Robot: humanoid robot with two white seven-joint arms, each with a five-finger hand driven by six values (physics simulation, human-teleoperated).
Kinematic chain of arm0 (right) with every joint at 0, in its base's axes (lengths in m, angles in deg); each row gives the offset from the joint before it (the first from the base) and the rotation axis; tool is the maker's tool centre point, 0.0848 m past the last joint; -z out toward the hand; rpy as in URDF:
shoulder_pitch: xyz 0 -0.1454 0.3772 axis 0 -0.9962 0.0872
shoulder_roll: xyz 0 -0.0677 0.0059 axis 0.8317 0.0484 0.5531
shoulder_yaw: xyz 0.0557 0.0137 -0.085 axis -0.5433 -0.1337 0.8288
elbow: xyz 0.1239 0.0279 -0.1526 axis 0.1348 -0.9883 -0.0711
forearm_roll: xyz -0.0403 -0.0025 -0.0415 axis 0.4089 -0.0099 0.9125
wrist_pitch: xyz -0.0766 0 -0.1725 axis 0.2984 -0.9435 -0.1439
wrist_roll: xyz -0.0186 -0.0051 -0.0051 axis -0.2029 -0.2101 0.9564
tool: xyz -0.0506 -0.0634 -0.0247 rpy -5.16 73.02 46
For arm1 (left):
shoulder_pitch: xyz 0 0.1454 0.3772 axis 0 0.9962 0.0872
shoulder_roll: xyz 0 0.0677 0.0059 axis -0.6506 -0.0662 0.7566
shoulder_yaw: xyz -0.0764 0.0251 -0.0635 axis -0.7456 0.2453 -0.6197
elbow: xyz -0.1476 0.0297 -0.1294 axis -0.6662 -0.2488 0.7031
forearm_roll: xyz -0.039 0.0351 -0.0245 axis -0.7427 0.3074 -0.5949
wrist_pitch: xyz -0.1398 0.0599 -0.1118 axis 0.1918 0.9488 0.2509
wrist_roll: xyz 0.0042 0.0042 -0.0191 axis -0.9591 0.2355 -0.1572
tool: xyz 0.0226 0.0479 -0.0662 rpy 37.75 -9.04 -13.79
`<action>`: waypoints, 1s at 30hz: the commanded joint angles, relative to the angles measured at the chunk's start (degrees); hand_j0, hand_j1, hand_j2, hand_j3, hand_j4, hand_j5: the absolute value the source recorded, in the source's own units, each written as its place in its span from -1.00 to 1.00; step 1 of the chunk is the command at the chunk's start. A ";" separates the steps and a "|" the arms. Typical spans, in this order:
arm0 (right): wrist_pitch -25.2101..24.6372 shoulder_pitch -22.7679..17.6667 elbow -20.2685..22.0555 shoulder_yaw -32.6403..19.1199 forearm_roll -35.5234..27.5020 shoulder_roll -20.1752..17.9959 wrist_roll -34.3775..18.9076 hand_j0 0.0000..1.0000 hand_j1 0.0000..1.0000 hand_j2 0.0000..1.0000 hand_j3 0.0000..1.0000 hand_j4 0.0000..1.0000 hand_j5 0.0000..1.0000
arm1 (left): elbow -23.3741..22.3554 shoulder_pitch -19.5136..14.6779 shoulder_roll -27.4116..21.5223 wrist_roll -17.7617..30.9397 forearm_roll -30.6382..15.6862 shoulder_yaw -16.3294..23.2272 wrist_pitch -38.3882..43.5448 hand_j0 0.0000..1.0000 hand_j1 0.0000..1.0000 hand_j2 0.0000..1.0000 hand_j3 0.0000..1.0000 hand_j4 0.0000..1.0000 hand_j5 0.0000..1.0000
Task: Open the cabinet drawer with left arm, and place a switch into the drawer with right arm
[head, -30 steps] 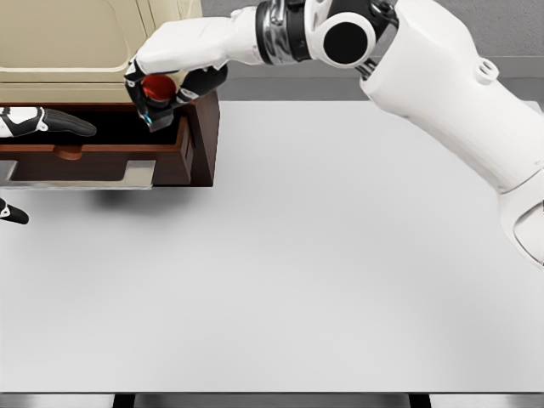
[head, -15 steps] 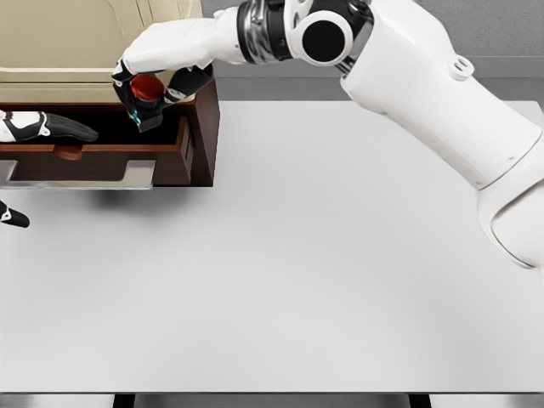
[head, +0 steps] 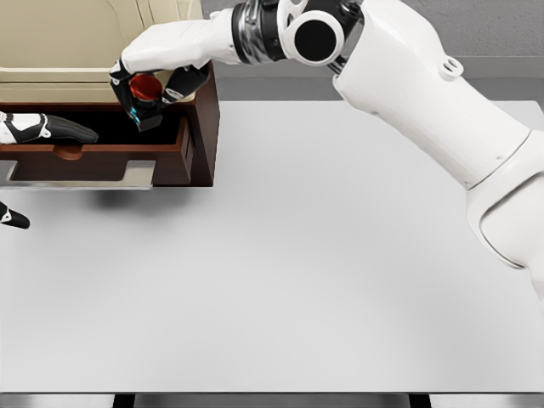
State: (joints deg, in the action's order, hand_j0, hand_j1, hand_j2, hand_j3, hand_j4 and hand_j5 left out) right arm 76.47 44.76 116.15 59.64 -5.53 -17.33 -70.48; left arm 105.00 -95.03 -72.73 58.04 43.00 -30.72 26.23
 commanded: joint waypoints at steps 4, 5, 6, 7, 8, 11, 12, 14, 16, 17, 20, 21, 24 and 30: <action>0.59 0.44 -1.40 0.27 2.40 0.82 0.79 0.05 0.05 0.05 0.05 0.05 0.05 | -0.01 0.00 -0.14 0.00 -0.45 0.01 0.19 1.00 1.00 1.00 1.00 1.00 1.00; 0.59 0.44 -1.57 0.27 3.02 1.52 0.79 0.08 0.08 0.08 0.08 0.08 0.08 | -0.01 0.00 -0.23 0.00 -0.45 0.01 0.19 1.00 1.00 1.00 1.00 1.00 1.00; 0.68 0.44 -2.36 0.27 3.11 1.61 0.79 0.09 0.09 0.09 0.09 0.09 0.09 | -0.01 0.00 -0.23 0.00 -0.45 0.01 0.19 1.00 1.00 1.00 1.00 1.00 1.00; 0.68 0.44 -2.45 0.19 3.11 1.96 0.79 0.11 0.11 0.11 0.11 0.11 0.11 | -0.01 0.00 -0.23 0.00 -0.45 0.01 0.19 1.00 1.00 1.00 1.00 1.00 1.00; 0.59 0.44 -2.54 0.19 3.11 1.87 0.79 0.17 0.17 0.17 0.17 0.17 0.17 | -0.01 0.00 -0.23 0.00 -0.45 0.01 0.19 1.00 1.00 1.00 1.00 1.00 1.00; 0.24 0.53 -2.89 0.19 3.11 1.96 0.79 0.52 0.52 0.52 0.52 0.52 0.52 | -0.01 0.00 -0.31 0.00 -0.45 0.01 0.19 1.00 1.00 1.00 1.00 1.00 1.00; 0.15 0.53 -2.89 0.19 3.11 1.96 0.79 0.60 0.60 0.60 0.60 0.60 0.60 | -0.01 0.00 -0.40 0.00 -0.45 0.01 0.19 1.00 1.00 1.00 1.00 1.00 1.00; 0.15 0.44 -2.89 0.19 3.11 1.96 0.79 0.67 0.67 0.67 0.67 0.67 0.67 | -0.01 0.00 -0.40 0.00 -0.45 0.01 0.19 1.00 1.00 1.00 1.00 1.00 1.00; 0.15 0.44 -2.71 0.19 3.11 1.96 0.79 0.70 0.70 0.70 0.70 0.70 0.70 | -0.01 0.00 -0.49 0.00 -0.45 0.01 0.19 1.00 1.00 1.00 1.00 1.00 1.00; 0.24 0.44 -2.63 0.19 3.11 1.96 0.79 0.71 0.71 0.71 0.71 0.71 0.71 | -0.01 -0.09 -0.49 0.00 -0.45 0.01 0.19 1.00 1.00 1.00 1.00 1.00 1.00; 0.42 0.44 -2.01 0.10 3.20 1.96 0.79 0.75 0.75 0.75 0.75 0.75 0.75 | -0.01 0.00 -0.49 0.00 -0.45 0.01 0.19 1.00 1.00 1.00 1.00 1.00 1.00; 0.59 0.53 -1.84 0.10 3.20 1.96 0.79 0.81 0.81 0.81 0.81 0.81 0.81 | -0.01 0.00 -0.58 0.00 -0.45 0.01 0.19 1.00 1.00 1.00 1.00 1.00 1.00; 0.59 0.35 3.70 0.10 3.20 1.00 0.79 1.00 1.00 1.00 1.00 1.00 1.00 | -0.01 0.00 -0.67 0.00 -0.45 0.01 0.19 1.00 1.00 1.00 1.00 1.00 1.00; 0.77 -0.44 16.09 0.10 2.58 -7.97 0.79 1.00 1.00 1.00 1.00 1.00 1.00 | -0.01 -0.09 -0.67 0.00 -0.45 0.01 0.19 1.00 1.00 1.00 1.00 1.00 1.00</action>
State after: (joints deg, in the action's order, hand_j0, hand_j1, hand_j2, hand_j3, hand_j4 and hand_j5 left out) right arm 77.28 44.24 128.26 59.81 -2.65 -22.23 -69.82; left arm 105.00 -95.12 -73.31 58.05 43.02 -30.63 26.26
